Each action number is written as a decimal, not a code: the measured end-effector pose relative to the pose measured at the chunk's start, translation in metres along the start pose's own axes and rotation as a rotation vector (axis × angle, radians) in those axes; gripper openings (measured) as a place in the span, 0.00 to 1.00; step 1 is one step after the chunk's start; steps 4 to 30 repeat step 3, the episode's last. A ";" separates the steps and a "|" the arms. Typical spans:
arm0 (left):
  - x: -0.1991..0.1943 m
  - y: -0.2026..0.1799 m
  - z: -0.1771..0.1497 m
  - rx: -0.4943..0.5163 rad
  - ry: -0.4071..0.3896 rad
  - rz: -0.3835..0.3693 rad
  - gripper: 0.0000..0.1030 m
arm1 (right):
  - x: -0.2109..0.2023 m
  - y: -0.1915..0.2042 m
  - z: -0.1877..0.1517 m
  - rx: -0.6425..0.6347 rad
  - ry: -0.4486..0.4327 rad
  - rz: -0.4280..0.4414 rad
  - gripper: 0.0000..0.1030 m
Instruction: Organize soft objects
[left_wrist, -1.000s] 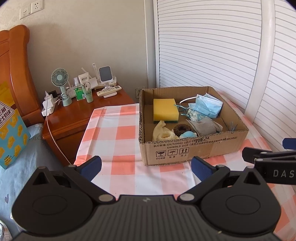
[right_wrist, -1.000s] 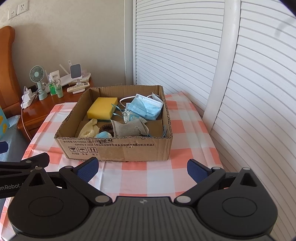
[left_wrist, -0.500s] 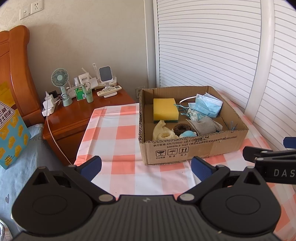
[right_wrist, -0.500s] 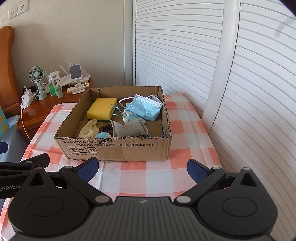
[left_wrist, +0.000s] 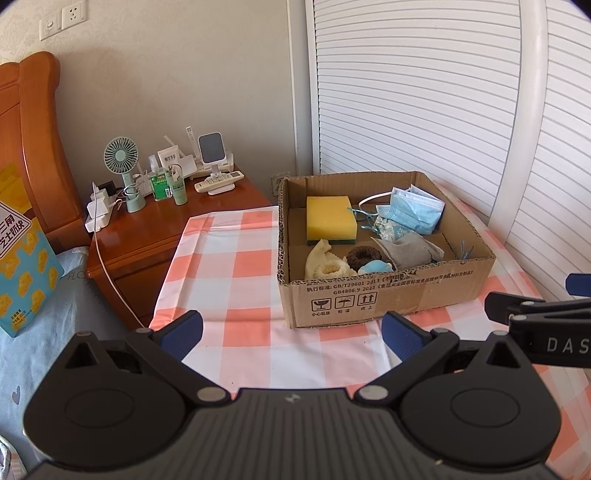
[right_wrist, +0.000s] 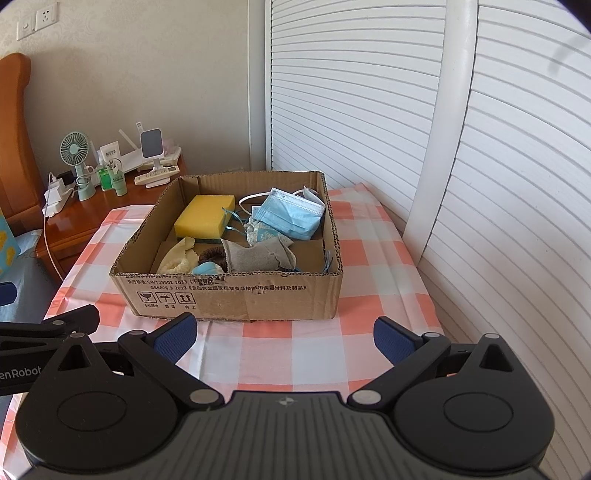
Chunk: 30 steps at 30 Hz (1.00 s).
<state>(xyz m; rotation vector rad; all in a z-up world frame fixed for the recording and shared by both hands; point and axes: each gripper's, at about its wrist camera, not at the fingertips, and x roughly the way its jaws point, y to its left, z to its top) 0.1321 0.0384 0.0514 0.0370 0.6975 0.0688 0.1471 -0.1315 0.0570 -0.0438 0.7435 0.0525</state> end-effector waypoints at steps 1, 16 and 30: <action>0.000 0.000 0.000 0.000 0.000 0.000 0.99 | -0.001 0.000 0.000 0.000 0.000 0.001 1.00; -0.001 0.000 0.000 -0.002 0.000 0.000 0.99 | -0.002 0.001 -0.001 -0.001 0.000 0.002 1.00; -0.001 0.000 0.000 -0.002 0.000 0.000 0.99 | -0.002 0.001 -0.001 -0.001 0.000 0.002 1.00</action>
